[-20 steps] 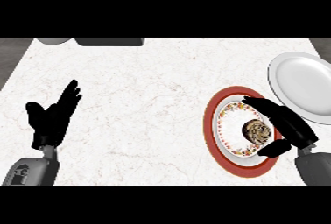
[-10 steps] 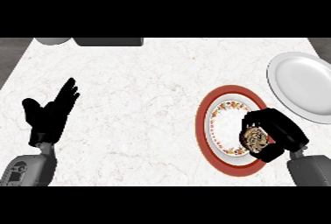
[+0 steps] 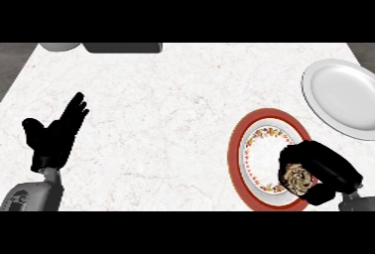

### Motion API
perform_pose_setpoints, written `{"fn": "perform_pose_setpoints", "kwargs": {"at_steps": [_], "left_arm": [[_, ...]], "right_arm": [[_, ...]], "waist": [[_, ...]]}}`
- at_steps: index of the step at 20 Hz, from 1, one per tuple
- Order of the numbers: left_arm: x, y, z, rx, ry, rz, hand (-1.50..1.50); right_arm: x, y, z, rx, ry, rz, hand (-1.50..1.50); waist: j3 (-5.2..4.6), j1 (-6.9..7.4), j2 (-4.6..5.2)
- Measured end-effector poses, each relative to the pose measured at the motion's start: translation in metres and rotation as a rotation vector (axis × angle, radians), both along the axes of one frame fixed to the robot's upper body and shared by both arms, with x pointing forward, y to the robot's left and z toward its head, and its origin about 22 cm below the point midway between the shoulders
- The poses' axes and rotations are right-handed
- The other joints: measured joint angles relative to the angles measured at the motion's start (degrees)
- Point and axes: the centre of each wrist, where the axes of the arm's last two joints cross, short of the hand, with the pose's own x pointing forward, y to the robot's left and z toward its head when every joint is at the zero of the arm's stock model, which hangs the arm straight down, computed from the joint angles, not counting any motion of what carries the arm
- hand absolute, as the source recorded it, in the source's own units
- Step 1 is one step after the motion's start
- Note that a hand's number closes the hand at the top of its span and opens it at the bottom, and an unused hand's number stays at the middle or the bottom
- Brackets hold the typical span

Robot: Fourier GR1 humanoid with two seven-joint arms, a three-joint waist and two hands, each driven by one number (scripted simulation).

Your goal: Pick the cupcake from the plate and place it in the plate

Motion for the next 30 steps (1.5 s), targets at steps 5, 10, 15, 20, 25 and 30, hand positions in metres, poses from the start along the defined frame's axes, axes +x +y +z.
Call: {"fn": "perform_pose_setpoints", "kwargs": {"at_steps": [5, 10, 15, 20, 25, 30], "left_arm": [[0.003, 0.0, 0.001, 0.002, 0.003, 0.004, 0.0], [0.0, 0.001, -0.002, 0.006, 0.006, 0.004, 0.0], [0.001, -0.003, 0.0, 0.002, 0.005, 0.002, 0.0], [0.01, -0.009, 0.006, -0.002, -0.004, -0.008, 0.0], [0.01, -0.019, -0.004, -0.001, 0.002, -0.019, 0.0], [0.01, -0.018, 0.002, -0.002, -0.005, -0.027, 0.0]], "right_arm": [[-0.022, -0.016, 0.023, 0.039, -0.104, 0.027, 1.5], [-0.024, -0.033, 0.06, 0.186, -0.325, -0.103, 1.5], [-0.029, -0.057, 0.082, 0.275, -0.429, -0.274, 1.5], [-0.008, -0.086, 0.098, 0.358, -0.396, -0.408, 1.5], [0.024, -0.121, 0.11, 0.393, -0.372, -0.507, 1.5], [0.054, -0.154, 0.105, 0.379, -0.364, -0.574, 1.5]], "waist": [[0.2, -0.47, 0.14], [0.24, -0.95, 0.08], [0.25, -0.54, 0.21], [0.26, 0.1, 0.4], [0.28, 0.62, 0.53], [0.33, 1.3, 0.69]]}}
